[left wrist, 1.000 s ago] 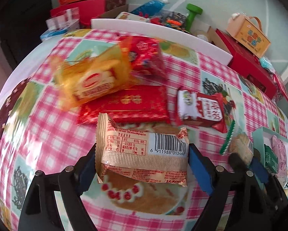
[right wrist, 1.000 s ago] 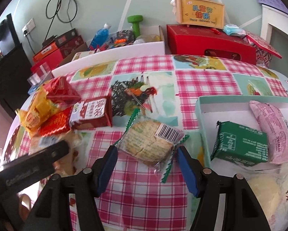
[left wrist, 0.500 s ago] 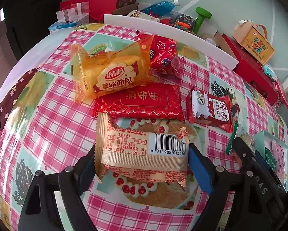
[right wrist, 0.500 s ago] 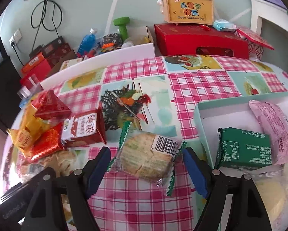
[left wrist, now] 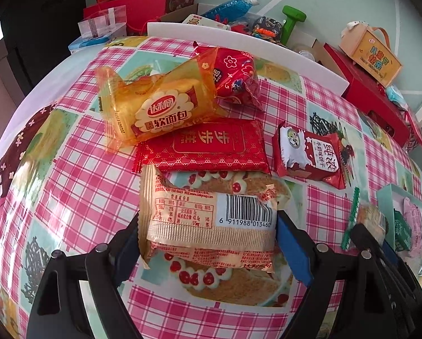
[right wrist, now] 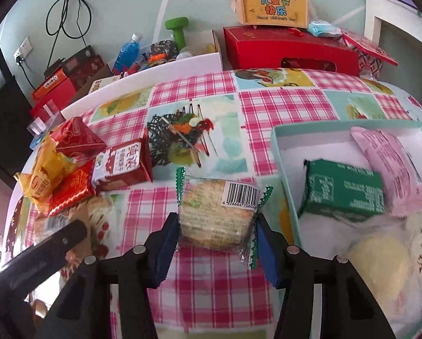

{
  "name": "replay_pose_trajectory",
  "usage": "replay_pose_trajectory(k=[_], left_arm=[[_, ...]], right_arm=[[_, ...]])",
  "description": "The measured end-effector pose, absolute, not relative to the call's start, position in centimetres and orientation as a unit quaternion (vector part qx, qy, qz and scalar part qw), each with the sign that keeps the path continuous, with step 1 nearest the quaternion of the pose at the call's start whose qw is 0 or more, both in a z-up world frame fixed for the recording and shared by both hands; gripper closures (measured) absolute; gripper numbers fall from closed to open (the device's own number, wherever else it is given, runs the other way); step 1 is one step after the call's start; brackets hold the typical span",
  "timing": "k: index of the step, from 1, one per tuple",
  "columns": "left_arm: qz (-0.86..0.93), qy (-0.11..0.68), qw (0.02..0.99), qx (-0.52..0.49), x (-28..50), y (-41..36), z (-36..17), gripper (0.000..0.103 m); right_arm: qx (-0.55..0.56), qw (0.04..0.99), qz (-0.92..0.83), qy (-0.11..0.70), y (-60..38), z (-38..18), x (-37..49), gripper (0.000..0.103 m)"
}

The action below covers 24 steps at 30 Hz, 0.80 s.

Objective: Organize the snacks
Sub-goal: 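Carry the bread packet and biscuit over the teal tray with both tools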

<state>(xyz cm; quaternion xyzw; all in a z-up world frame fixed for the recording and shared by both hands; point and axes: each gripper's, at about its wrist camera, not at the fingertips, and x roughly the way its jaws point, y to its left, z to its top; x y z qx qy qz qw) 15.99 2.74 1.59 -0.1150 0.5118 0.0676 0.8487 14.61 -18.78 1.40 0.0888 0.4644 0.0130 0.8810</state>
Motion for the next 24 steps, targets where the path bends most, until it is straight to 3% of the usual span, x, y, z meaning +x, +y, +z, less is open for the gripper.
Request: replay_pose_trajectory(k=[16, 24], left_arm=[[0.067, 0.515, 0.851, -0.079, 16.4, -0.2, 0.8, 0.016], [0.060, 0.507, 0.855, -0.087, 15.4, -0.3, 1.8, 0.026]], right_arm=[[0.090, 0.867, 0.013, 0.489, -19.3, 1.8, 10.6, 0.048], [0.090, 0.868, 0.012, 0.488, -19.4, 2.2, 10.7, 0.047]])
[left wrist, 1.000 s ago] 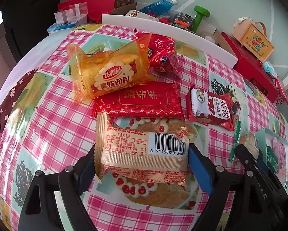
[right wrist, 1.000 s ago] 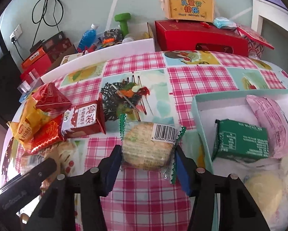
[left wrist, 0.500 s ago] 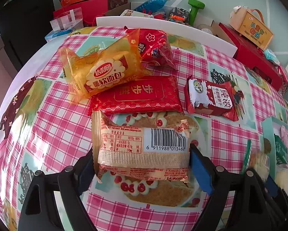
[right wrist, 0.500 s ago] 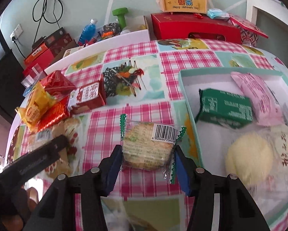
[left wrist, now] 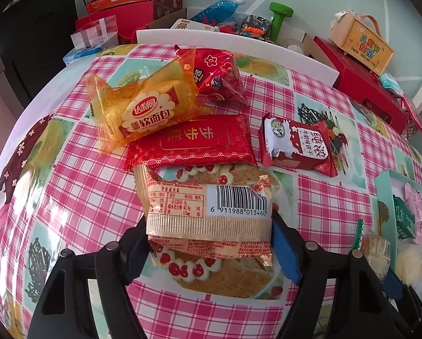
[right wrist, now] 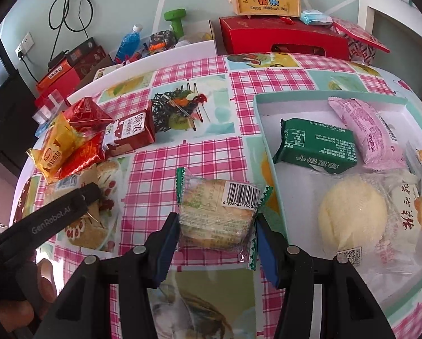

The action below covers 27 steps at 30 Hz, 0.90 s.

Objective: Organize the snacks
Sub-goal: 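Carry the bread packet and biscuit over the teal tray with both tools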

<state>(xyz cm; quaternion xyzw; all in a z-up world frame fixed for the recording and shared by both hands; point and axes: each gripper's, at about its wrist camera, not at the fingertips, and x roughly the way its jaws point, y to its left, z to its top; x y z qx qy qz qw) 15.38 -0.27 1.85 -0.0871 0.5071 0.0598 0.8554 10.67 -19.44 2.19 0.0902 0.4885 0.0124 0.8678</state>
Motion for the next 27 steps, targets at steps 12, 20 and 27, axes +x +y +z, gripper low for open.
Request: replay_pose_trajectory(k=[12, 20, 27], left_arm=[[0.047, 0.476, 0.872, -0.099, 13.8, -0.5, 5.2, 0.028], [0.019, 0.438, 0.893, -0.101, 12.9, -1.9, 8.3, 0.028], [-0.021, 0.425, 0.900, -0.089, 13.0, -5.1, 9.5, 0.028]], right_arm=[[0.101, 0.877, 0.022, 0.469, -19.7, 3.6, 10.3, 0.047], [0.119, 0.893, 0.016, 0.435, -21.2, 5.9, 9.6, 0.047], [0.134, 0.903, -0.012, 0.407, -24.0, 7.6, 8.9, 0.047]])
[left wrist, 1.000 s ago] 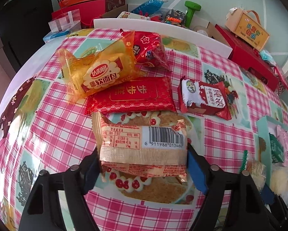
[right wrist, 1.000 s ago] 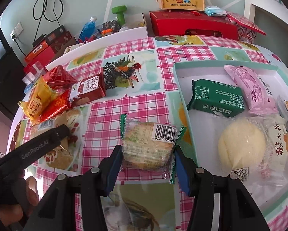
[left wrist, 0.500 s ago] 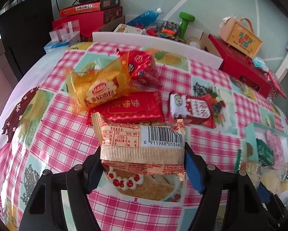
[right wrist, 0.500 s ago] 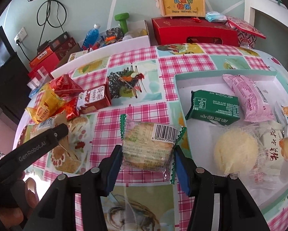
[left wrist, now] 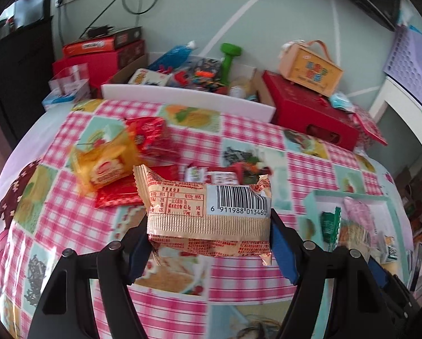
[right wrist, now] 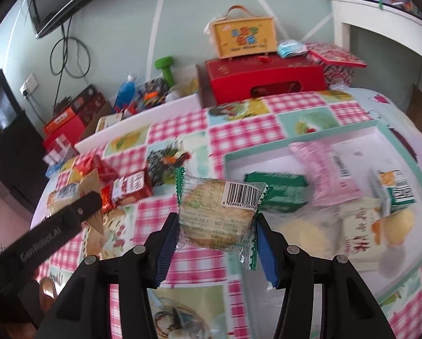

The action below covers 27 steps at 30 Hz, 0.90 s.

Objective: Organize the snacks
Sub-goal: 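Carry the bread packet and biscuit over the teal tray with both tools, then lower the bread packet and biscuit into the tray and open both tools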

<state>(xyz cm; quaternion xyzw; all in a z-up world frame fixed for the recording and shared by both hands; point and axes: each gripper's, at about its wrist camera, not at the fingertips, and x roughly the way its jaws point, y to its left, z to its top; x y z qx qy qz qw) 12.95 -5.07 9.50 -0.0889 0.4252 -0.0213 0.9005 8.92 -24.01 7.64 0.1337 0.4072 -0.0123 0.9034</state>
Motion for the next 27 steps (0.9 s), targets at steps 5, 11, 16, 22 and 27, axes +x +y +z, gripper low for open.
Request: replay_pose_trajectory(k=[5, 11, 16, 22, 27], left_arm=[[-0.053, 0.416, 0.905, -0.069, 12.6, -8.0, 10.2, 0.028], [-0.091, 0.413, 0.905, -0.039, 12.2, -12.1, 10.4, 0.028], [-0.131, 0.409, 0.903, -0.008, 11.7, -16.0, 10.2, 0.028], [-0.168, 0.402, 0.900, 0.023, 11.1, -20.2, 9.8, 0.028], [-0.186, 0.395, 0.899, 0.043, 11.2, -22.8, 9.4, 0.028]], right_arm=[[0.154, 0.904, -0.052, 0.396, -27.4, 8.3, 8.4, 0.047], [0.187, 0.894, -0.114, 0.390, -32.7, 8.0, 7.5, 0.047], [0.212, 0.884, -0.159, 0.385, -36.8, 7.7, 6.4, 0.047], [0.228, 0.878, -0.185, 0.379, -40.0, 7.6, 5.2, 0.047], [0.233, 0.875, -0.191, 0.379, -41.3, 7.5, 4.8, 0.047]])
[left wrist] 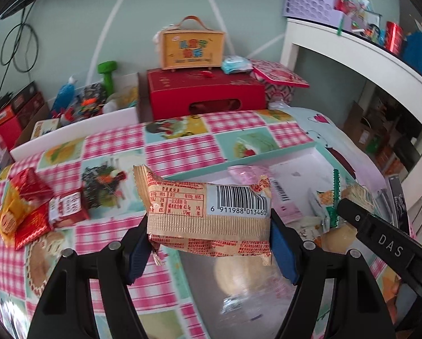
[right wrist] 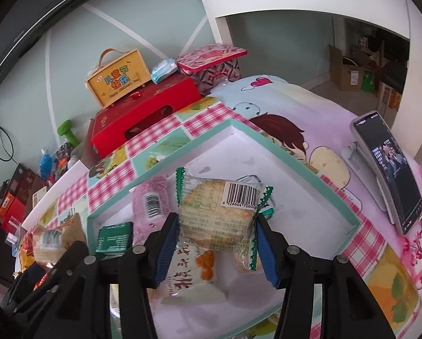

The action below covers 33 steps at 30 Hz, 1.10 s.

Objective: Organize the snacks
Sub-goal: 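Lower the bread packet and biscuit into the tray and open both tools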

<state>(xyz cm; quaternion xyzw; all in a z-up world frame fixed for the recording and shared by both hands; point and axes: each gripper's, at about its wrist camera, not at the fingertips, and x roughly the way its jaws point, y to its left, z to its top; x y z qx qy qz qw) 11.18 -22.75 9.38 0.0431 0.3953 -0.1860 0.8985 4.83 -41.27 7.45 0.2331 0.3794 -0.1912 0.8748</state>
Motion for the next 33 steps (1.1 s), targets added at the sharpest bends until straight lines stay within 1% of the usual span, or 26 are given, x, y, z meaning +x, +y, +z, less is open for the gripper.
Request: replay_pose_trajectory(k=[10, 33], left_arm=[[-0.198, 0.393, 0.897, 0.046, 11.8, -24.8, 8.6, 0.027], [-0.210, 0.418, 0.883, 0.032, 12.8, -25.2, 6.9, 0.026]], right_arm=[[0.231, 0.874, -0.188, 0.384, -41.6, 7.0, 5.3, 0.047], [0.235, 0.870, -0.187, 0.391, -41.9, 6.5, 5.4, 0.045]])
